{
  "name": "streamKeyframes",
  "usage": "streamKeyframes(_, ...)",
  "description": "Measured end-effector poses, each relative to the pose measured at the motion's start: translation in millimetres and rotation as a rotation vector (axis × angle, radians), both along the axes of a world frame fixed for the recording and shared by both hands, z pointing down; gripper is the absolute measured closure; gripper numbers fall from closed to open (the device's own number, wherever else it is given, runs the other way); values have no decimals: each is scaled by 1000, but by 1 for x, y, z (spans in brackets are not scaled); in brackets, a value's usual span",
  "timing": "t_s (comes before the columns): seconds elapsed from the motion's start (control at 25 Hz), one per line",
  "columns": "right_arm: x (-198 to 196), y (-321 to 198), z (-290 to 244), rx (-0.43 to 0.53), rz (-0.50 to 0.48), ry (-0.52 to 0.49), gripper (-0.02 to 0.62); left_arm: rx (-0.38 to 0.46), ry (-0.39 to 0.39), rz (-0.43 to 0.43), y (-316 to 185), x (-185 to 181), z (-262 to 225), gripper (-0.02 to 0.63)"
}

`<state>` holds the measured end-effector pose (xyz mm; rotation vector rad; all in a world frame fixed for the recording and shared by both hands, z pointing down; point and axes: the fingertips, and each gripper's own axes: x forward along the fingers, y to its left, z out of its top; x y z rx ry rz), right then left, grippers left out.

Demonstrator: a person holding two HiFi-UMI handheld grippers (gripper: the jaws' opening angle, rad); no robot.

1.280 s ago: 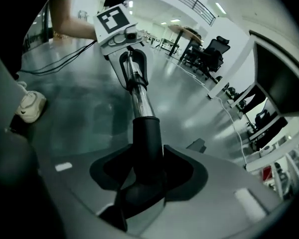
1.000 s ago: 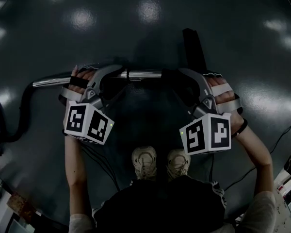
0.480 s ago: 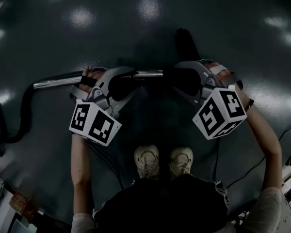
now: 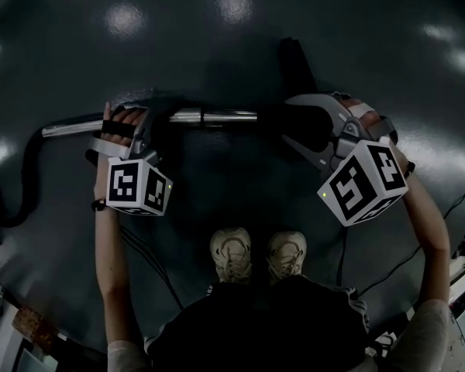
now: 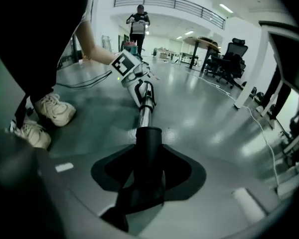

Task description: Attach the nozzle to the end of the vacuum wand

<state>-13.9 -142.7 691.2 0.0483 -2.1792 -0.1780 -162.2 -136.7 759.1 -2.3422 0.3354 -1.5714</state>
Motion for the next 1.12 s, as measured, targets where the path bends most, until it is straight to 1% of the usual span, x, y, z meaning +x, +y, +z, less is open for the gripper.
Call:
streamKeyframes(0.08, 6, 1, 11, 66, -48, 69, 422, -7, 20, -10, -2, 1, -4, 413)
streamKeyframes(0.12, 8, 2, 15, 88, -56, 90, 422, -10, 37, -13, -2, 2, -8, 413)
streamKeyframes(0.24, 0, 0, 17, 96, -33, 91, 422, -18, 120, -24, -1, 8, -24, 413)
streamKeyframes(0.32, -6, 0, 16, 96, -48, 80, 422, -21, 144, -25, 0, 12, -30, 413)
streamKeyframes(0.44, -10, 4, 12, 74, -56, 56, 422, -18, 141, -33, -2, 12, -29, 413)
streamKeyframes(0.56, -12, 5, 10, 46, -8, 47, 423, -16, 133, -35, -3, 10, -28, 413)
streamKeyframes(0.72, -16, 7, -4, 40, 45, 51, 425, -13, 117, -34, -4, 11, -30, 413)
streamKeyframes(0.84, -25, 12, -9, 53, 14, 60, 428, -19, 121, -34, -1, 14, -31, 413)
streamKeyframes(0.92, -31, 11, -9, 52, 0, 49, 428, -32, 129, -45, -2, 16, -33, 413)
streamKeyframes(1.04, -37, 5, -14, 66, 8, 8, 430, -28, 137, -76, -8, 16, -36, 411)
streamKeyframes(1.12, -37, 5, -16, 80, 13, 1, 430, -21, 147, -87, -7, 18, -37, 410)
